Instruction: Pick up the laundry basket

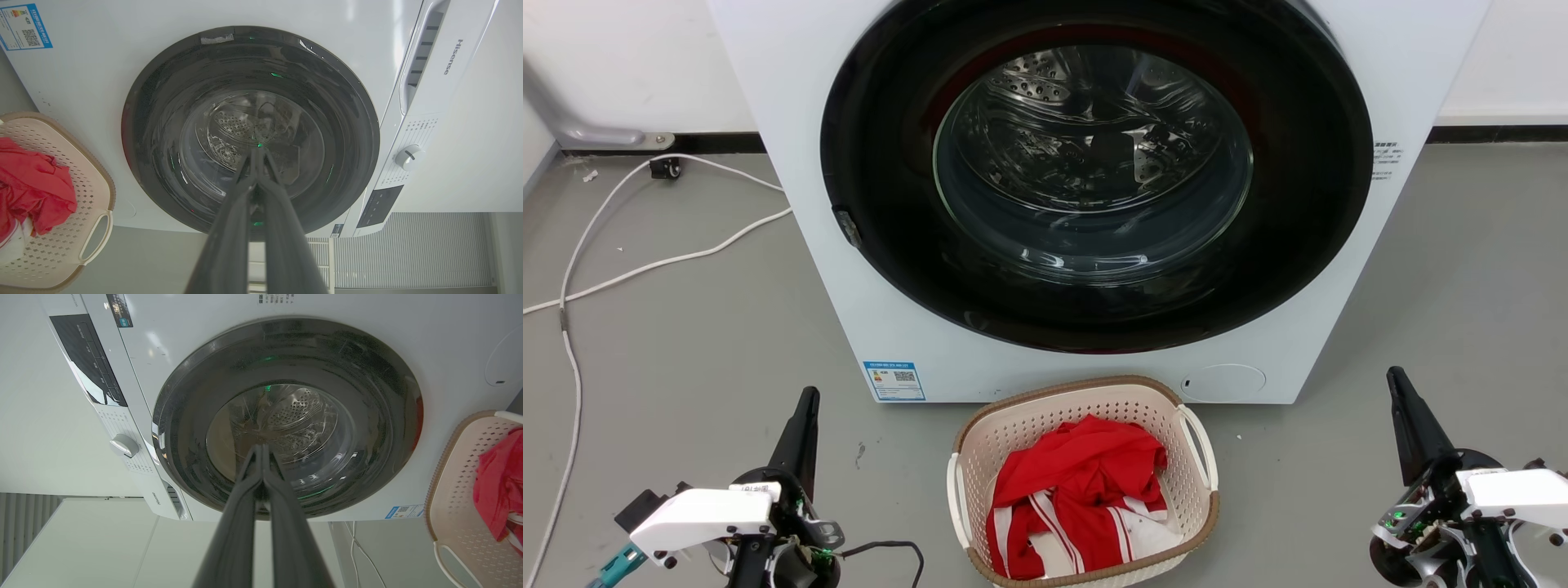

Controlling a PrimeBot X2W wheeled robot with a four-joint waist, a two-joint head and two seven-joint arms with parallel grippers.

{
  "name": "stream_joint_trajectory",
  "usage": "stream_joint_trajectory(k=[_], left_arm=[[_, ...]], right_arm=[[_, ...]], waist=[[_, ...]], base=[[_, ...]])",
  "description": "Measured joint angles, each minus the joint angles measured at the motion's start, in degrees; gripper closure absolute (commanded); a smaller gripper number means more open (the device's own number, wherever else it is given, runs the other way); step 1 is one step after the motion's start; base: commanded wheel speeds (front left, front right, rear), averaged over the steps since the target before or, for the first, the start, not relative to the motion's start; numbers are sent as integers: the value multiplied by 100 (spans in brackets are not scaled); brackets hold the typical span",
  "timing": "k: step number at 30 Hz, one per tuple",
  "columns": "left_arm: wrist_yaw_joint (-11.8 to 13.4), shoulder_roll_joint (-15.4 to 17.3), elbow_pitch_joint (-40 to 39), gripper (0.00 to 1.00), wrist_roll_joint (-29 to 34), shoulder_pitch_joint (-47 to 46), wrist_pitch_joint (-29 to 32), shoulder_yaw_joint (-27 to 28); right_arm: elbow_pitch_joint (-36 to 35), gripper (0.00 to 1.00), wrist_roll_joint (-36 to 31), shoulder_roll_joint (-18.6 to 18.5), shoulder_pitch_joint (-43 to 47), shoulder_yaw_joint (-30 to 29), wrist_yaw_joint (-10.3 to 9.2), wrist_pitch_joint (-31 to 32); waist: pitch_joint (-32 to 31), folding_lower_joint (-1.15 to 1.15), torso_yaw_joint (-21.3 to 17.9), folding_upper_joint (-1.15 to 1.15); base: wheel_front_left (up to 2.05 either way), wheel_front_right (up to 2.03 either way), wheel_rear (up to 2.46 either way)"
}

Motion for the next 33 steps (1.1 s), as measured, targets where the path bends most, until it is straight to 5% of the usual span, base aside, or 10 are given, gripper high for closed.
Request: stream_joint_trajectory(k=[31,32,33], left_arm=[[1,-66,13,100,53,4,48,74],[1,-75,57,0,52,20,47,73],[1,-92,109,0,49,66,47,68]], right_arm=[[14,100,-64,63,4,-74,0,55],[54,0,-64,69,24,-70,0,52],[112,0,-64,85,66,-66,0,51]], waist=[[0,0,0,0],[-1,0,0,0],[0,0,0,0]], base=[[0,0,0],[0,0,0],[0,0,0]])
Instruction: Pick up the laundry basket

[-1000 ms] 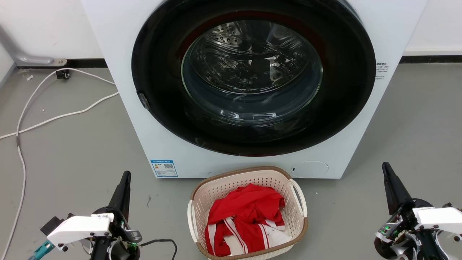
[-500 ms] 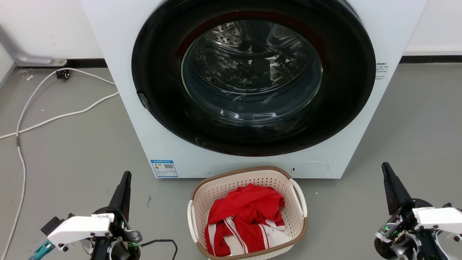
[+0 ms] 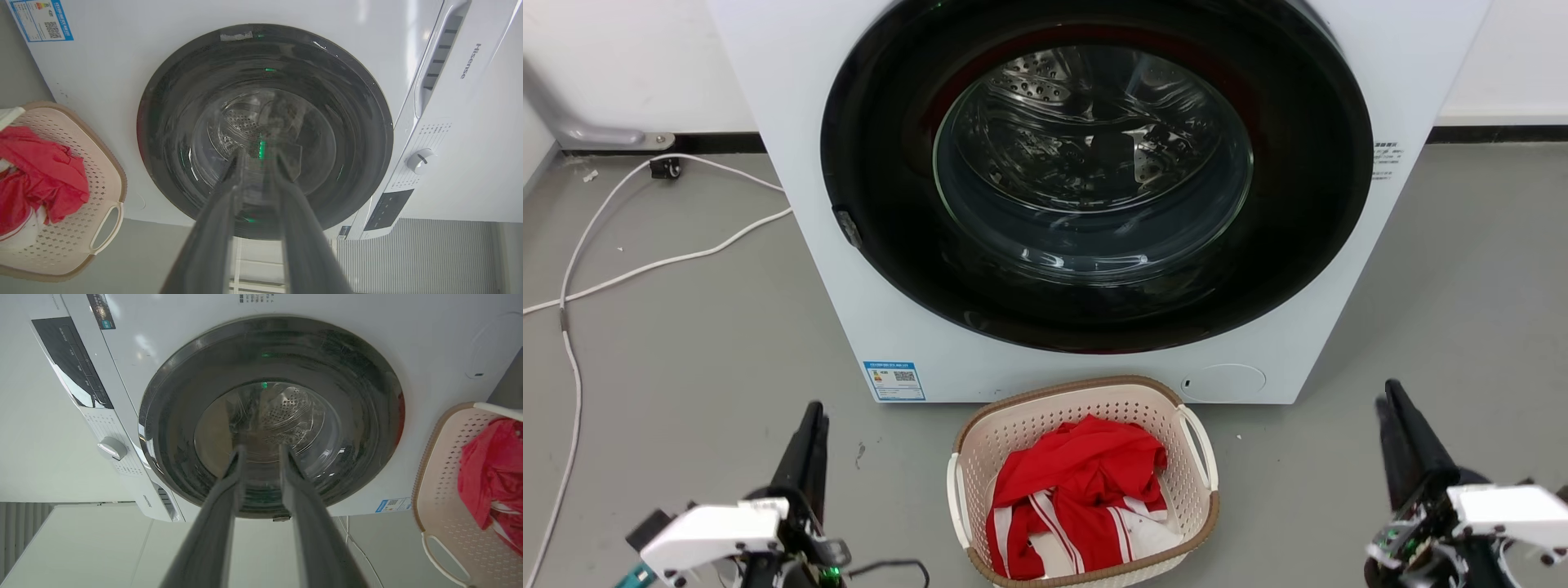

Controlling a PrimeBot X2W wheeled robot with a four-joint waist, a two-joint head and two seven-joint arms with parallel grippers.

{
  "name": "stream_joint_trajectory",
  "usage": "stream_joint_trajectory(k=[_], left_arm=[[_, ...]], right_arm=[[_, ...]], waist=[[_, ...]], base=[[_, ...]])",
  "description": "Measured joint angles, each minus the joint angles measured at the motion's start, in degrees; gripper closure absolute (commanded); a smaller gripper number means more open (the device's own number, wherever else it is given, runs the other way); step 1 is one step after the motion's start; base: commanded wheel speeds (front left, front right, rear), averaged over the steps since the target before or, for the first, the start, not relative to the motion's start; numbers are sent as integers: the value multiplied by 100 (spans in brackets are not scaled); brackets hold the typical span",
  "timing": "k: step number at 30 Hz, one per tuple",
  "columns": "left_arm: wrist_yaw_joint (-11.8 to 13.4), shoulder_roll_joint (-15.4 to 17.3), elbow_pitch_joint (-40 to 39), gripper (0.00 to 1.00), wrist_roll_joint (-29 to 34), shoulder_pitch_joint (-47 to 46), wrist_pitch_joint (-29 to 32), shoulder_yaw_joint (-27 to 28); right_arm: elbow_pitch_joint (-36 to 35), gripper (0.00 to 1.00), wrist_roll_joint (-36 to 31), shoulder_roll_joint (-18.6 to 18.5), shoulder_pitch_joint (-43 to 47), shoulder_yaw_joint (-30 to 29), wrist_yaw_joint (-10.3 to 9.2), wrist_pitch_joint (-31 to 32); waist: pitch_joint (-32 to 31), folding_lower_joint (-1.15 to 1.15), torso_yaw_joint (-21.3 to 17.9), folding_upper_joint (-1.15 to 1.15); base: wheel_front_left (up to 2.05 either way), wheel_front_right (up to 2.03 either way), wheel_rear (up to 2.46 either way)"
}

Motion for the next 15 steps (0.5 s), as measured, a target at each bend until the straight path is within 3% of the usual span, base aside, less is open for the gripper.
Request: stream_joint_trajectory(k=[15], left_arm=[[1,-34,-131,0,316,137,-357,-353]], right_arm=[[-166,0,-389,36,174,283,0,-343]], waist=[[-12,0,3,0]], base=[[0,0,0]])
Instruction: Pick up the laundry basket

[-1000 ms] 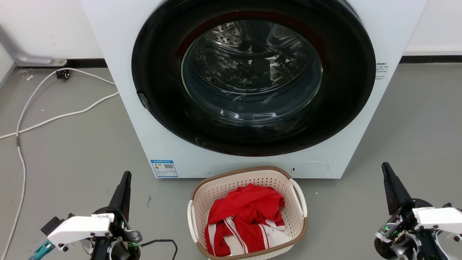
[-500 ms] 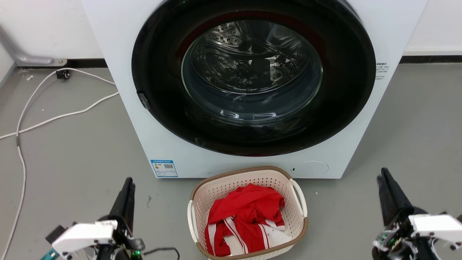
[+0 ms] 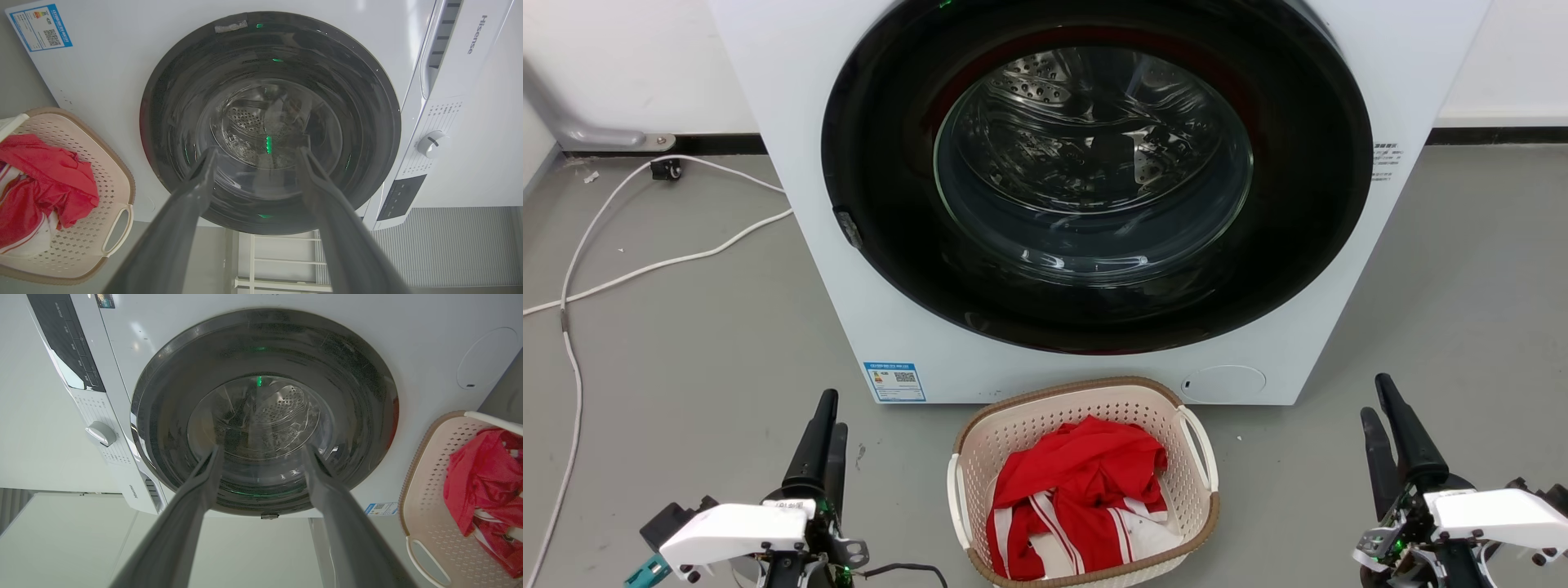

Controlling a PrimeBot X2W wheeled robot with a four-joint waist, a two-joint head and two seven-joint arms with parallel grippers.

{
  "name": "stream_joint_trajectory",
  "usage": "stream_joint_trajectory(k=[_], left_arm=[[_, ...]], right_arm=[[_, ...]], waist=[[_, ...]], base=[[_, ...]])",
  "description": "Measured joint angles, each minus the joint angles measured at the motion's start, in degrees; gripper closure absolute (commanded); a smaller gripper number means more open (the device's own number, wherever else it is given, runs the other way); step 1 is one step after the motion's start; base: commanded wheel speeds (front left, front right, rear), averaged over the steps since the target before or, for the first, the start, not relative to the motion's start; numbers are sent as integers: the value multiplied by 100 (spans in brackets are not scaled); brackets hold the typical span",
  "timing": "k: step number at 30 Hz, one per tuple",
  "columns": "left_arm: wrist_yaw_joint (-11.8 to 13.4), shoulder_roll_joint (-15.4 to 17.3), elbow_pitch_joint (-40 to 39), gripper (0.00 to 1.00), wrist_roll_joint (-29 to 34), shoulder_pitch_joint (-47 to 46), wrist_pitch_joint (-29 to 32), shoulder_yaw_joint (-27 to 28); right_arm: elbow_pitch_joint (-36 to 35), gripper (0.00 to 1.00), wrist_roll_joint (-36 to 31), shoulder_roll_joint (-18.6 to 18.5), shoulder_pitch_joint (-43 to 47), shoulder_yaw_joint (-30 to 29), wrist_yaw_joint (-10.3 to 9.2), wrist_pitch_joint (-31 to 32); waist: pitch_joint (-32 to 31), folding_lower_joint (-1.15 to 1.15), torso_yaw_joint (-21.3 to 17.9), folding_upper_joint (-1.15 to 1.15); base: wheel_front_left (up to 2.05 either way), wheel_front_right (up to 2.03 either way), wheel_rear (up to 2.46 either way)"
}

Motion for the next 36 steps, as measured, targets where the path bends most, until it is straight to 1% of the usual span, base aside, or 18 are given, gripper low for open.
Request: stream_joint_trajectory(k=[3,7,19,26,27,36], left_arm=[[0,1,-81,0,296,0,-67,-18],[0,1,-189,0,851,0,-160,-33],[5,-2,-466,0,2681,0,-417,-127],[42,1,-542,0,3601,1,-553,-211],[64,10,-544,0,3943,1,-605,-260],[138,71,-538,0,4807,1,-761,-366]], right_arm=[[-36,0,-268,1,21,31,0,-78],[-111,0,-754,4,73,56,0,-169],[-426,0,-2831,10,121,92,0,-422],[-599,0,-3761,13,204,120,0,-475],[-667,0,-4089,13,230,148,0,-469],[-839,0,-4932,19,344,175,0,-441]], waist=[[-3,0,2,0],[-4,0,7,0],[-4,0,23,0],[-14,1,29,0],[-17,1,30,0],[-27,0,38,0]], base=[[0,0,0],[0,0,0],[0,0,0],[0,0,0],[0,0,0],[0,0,0]])
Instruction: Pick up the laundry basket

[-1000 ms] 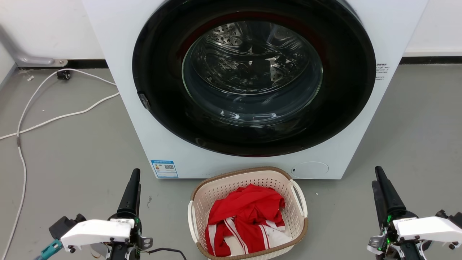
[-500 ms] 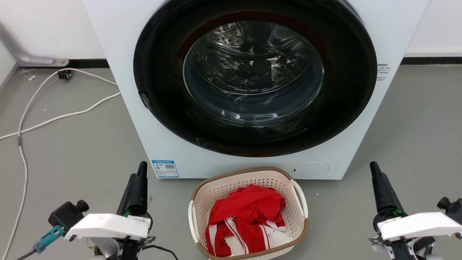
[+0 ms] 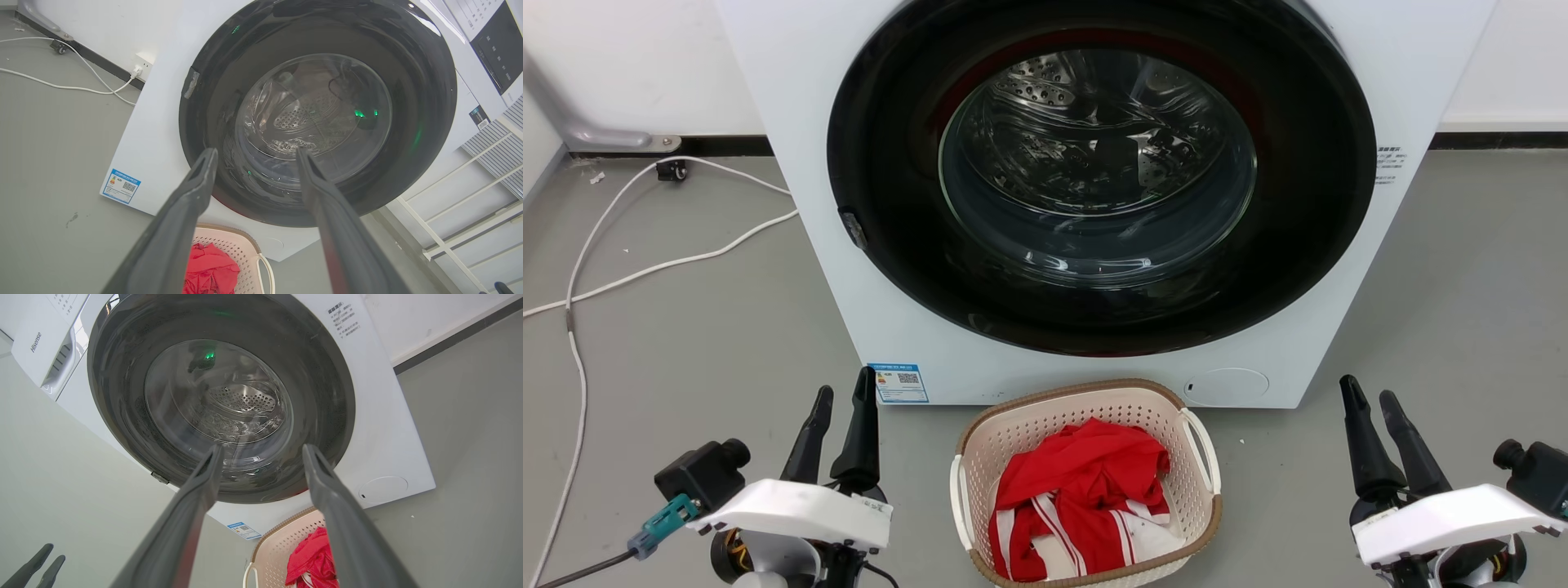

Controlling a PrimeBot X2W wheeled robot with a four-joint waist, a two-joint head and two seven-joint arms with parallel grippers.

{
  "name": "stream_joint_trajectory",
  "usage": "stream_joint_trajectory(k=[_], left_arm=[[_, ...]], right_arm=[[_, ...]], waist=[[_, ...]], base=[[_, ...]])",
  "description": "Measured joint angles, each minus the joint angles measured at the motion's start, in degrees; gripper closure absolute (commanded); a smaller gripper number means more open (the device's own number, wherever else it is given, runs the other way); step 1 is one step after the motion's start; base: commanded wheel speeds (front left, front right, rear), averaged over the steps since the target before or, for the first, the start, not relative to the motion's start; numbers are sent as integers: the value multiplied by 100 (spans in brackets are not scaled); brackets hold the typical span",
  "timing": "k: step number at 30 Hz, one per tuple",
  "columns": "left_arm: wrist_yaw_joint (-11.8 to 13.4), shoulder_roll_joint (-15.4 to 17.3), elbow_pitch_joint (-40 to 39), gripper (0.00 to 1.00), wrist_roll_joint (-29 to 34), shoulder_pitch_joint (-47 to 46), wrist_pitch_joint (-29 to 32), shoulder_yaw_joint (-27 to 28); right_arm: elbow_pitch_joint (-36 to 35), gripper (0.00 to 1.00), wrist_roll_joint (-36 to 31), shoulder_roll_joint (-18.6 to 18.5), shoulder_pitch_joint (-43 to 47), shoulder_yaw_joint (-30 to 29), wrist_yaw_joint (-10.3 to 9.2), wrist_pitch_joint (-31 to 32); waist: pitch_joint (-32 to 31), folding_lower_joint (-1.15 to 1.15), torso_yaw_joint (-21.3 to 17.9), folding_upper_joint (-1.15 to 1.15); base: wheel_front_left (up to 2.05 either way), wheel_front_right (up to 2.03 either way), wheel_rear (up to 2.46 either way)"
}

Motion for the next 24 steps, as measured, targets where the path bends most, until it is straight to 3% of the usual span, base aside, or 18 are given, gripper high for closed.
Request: stream_joint_trajectory(k=[24], left_arm=[[155,105,52,0,1596,0,-356,-252]], right_arm=[[-332,0,-1678,9,221,29,1,101]], waist=[[-31,0,23,0]], base=[[0,0,0]])
